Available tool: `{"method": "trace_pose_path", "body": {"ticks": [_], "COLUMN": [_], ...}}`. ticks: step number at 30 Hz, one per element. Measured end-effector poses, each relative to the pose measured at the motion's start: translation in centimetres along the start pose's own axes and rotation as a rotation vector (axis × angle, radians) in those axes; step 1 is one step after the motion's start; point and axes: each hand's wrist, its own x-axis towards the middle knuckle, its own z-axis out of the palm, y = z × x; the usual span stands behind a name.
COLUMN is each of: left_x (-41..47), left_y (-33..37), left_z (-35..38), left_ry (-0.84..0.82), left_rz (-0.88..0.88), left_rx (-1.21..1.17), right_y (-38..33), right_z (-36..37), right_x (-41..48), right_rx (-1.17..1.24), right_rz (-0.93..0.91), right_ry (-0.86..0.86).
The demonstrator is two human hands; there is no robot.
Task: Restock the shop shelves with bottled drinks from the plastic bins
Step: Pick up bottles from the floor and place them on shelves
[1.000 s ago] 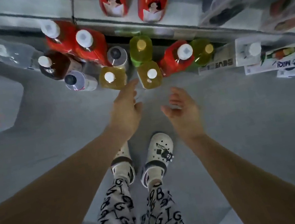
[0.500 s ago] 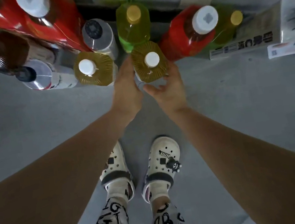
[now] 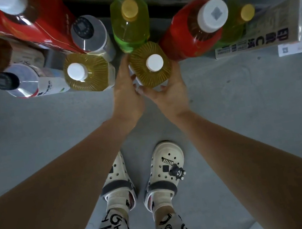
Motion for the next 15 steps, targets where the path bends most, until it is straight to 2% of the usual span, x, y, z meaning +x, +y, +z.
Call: {"method": "trace_pose_path", "body": {"ticks": [4,9,12,15], "left_x": [-1.0,-2.7,-4.3,-6.4], "left_y": [0.5,-0.1,0.7,3.1], "left_z": [-0.3,-0.4,-0.9,-2.0], "left_ry": [-0.010,-0.077,-0.110,-0.208], "left_rz": [0.003,-0.073,-0.162,-0.312], "left_rx": [0.030,0.158,0.193,0.191], "right_y": [-0.4,-0.8,-1.6,-3.4], "right_z": [-2.0,-4.5,-6.4,-8.5], "right_x": [-0.1,-2.2,-3.5,-4.8], "right_rx": [-0.083,-0.160,-0.139,-0.018], "right_rz": [0.042,0.216,0.301,0.372], "right_ry": [-0.085,-0.221,-0.339,-0.532]}}
